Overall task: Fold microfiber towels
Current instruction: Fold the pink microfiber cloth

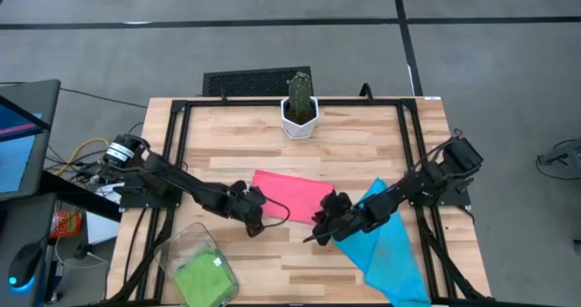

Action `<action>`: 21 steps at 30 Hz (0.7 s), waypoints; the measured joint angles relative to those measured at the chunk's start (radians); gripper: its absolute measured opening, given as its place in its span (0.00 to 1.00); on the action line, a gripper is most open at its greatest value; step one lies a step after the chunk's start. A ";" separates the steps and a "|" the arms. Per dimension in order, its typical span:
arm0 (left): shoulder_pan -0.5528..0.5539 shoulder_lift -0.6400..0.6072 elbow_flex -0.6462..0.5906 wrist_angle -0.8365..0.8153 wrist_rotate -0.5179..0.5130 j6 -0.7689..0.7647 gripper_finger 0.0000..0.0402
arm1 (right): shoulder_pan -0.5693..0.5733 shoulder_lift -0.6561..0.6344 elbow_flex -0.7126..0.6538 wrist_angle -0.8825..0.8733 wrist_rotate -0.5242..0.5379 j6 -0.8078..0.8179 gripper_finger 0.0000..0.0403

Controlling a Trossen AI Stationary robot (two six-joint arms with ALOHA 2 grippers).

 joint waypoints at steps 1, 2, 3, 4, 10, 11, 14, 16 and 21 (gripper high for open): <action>0.006 -0.010 0.000 -0.007 -0.003 0.000 0.00 | 0.000 -0.009 0.001 -0.003 0.008 -0.002 0.28; 0.012 -0.018 0.000 -0.008 -0.005 -0.001 0.00 | 0.002 -0.019 0.001 -0.015 0.009 -0.003 0.28; 0.015 -0.028 0.000 -0.005 -0.005 -0.004 0.00 | 0.005 -0.027 0.001 -0.028 0.007 -0.005 0.28; 0.015 -0.041 0.000 0.004 -0.005 -0.005 0.00 | 0.009 -0.029 0.001 -0.031 0.001 -0.007 0.28; 0.009 -0.055 0.000 0.081 -0.018 0.022 0.00 | 0.064 -0.019 0.002 -0.097 -0.021 -0.130 0.28; 0.008 -0.052 0.000 0.096 -0.023 0.027 0.00 | 0.071 -0.019 0.001 -0.136 -0.010 -0.129 0.28; 0.004 -0.051 -0.007 0.101 -0.068 0.042 0.00 | 0.072 -0.018 0.001 -0.252 0.007 -0.066 0.25; 0.006 -0.051 -0.022 0.105 -0.085 0.039 0.00 | 0.070 -0.005 0.001 -0.289 0.007 -0.046 0.23; 0.014 -0.050 -0.053 0.112 -0.080 0.008 0.00 | 0.074 0.000 0.001 -0.269 0.004 -0.067 0.17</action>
